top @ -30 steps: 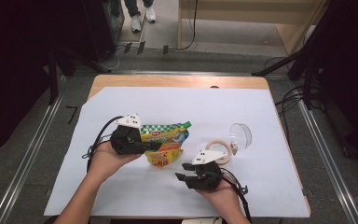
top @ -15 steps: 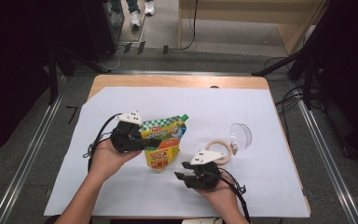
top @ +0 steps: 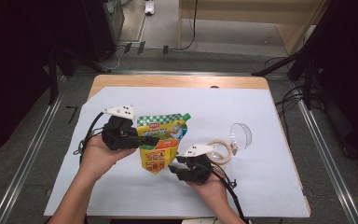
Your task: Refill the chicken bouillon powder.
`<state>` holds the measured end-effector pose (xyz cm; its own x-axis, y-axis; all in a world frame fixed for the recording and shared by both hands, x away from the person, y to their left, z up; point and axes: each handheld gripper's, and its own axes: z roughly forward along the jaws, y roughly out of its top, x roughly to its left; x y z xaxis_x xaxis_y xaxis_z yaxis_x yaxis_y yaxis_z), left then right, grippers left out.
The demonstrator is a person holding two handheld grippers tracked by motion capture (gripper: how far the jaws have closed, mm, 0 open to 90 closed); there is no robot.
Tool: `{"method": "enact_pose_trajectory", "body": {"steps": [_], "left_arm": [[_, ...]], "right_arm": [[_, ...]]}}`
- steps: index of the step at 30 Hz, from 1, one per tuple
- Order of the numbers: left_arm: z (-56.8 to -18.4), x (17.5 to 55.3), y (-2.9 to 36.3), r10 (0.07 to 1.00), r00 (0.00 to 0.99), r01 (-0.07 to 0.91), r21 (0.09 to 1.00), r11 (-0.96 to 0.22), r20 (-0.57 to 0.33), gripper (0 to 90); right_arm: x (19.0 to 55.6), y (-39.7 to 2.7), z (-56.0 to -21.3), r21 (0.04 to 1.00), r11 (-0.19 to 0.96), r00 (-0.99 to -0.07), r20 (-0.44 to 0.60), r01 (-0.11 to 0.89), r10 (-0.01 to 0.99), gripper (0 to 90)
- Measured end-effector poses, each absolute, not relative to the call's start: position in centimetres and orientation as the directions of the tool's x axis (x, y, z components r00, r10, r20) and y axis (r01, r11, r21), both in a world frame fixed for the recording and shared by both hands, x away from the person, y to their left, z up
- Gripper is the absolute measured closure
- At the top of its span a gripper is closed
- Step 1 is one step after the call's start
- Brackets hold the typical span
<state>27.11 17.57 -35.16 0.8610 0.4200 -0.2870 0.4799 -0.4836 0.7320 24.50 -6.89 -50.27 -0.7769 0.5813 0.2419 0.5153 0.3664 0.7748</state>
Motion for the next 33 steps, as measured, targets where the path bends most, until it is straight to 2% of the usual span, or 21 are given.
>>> {"method": "enact_pose_trajectory", "body": {"steps": [12,15,18,26,30,33], "left_arm": [[-33.2,25.7,16.8,0.361,0.880,0.462,0.730,-0.503,-0.308,90.0],[-33.2,25.8,16.7,0.351,0.872,0.482,0.722,-0.496,-0.341,90.0],[-33.2,25.8,16.7,0.363,0.869,0.486,0.723,-0.491,-0.337,90.0],[-33.4,26.4,16.6,0.412,0.854,0.495,0.743,-0.452,-0.318,90.0],[-33.9,26.8,16.0,0.408,0.854,0.496,0.746,-0.445,-0.324,89.5],[-34.2,27.1,15.4,0.410,0.854,0.493,0.749,-0.443,-0.320,88.6]], "right_arm": [[24.6,-6.4,-51.0,0.793,0.319,-0.740,0.231,0.519,0.631,60.1],[24.2,-6.5,-50.8,0.823,0.304,-0.755,0.211,0.480,0.621,61.0],[24.0,-6.4,-50.7,0.832,0.306,-0.759,0.193,0.462,0.622,62.3],[22.8,-6.1,-50.1,0.851,0.357,-0.808,0.126,0.386,0.575,65.2],[22.0,-5.6,-49.9,0.846,0.414,-0.838,0.067,0.336,0.541,65.2],[21.5,-5.4,-49.9,0.845,0.425,-0.851,0.065,0.324,0.521,66.8]]}}
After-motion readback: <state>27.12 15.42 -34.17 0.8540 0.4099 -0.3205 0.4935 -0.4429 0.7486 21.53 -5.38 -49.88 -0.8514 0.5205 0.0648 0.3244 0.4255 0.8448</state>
